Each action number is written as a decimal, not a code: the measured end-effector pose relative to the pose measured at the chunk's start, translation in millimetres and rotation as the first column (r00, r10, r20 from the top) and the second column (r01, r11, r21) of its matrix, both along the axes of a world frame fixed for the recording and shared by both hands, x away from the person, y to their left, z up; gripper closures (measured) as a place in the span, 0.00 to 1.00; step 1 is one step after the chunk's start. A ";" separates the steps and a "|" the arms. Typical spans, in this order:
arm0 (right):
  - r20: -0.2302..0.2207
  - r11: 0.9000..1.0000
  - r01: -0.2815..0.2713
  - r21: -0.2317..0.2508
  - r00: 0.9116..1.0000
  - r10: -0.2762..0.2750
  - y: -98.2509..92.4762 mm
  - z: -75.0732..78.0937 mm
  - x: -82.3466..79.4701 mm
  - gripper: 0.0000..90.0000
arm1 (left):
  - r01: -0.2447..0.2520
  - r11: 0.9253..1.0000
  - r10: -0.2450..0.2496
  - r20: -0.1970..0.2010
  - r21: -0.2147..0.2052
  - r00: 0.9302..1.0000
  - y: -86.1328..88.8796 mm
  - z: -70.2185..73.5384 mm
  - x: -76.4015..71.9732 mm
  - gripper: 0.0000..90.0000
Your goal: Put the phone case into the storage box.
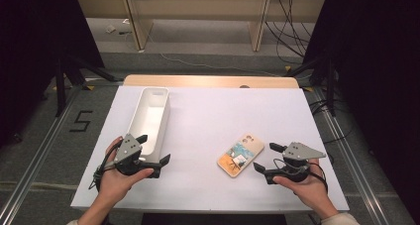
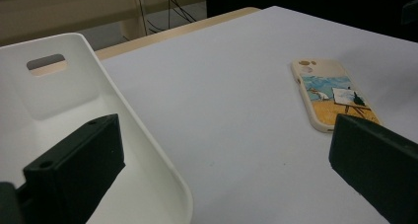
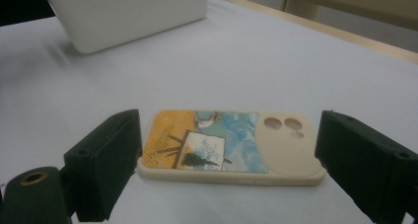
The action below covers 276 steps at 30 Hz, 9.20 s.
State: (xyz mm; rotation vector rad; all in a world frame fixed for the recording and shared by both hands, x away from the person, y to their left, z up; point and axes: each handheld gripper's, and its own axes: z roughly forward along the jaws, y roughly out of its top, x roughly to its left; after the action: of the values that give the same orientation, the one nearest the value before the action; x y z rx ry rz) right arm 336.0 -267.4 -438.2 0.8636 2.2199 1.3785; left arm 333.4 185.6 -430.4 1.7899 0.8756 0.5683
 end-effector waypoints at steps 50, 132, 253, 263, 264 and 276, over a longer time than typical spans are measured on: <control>-0.134 0.984 -0.077 -0.160 0.989 0.055 84.8 -6.6 53.0 1.00 | -0.002 1.000 0.002 0.001 -0.005 1.000 0.1 -0.2 -0.5 0.00; -0.336 0.914 -0.235 -0.329 0.934 0.120 141.6 -35.1 63.2 1.00 | 0.006 1.000 -0.006 0.000 -0.004 1.000 0.2 -0.5 -1.4 0.00; -0.421 0.890 -0.060 -0.453 0.894 -0.154 3.6 7.9 42.3 0.71 | 0.011 1.000 -0.011 0.003 0.000 1.000 -2.5 1.0 -3.2 0.00; -0.393 0.859 0.072 -0.506 0.867 -0.305 1.2 -0.3 63.4 0.18 | 0.009 1.000 -0.009 0.002 -0.001 1.000 -2.5 1.0 -3.2 0.00; -0.399 0.860 0.068 -0.505 0.865 -0.303 1.0 -1.6 64.9 0.17 | 0.009 1.000 -0.009 0.002 -0.001 1.000 -2.4 1.0 -3.1 0.00; -0.433 0.855 0.057 -0.515 0.844 -0.317 -1.2 -10.4 73.8 0.10 | 0.007 1.000 -0.007 0.002 -0.001 1.000 -2.5 1.1 -3.2 0.00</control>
State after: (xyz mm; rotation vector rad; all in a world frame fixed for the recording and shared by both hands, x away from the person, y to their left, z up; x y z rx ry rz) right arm 409.8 -268.6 -448.6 1.3164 2.5892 0.4694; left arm 330.3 183.1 -429.3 1.7903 0.8673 0.5647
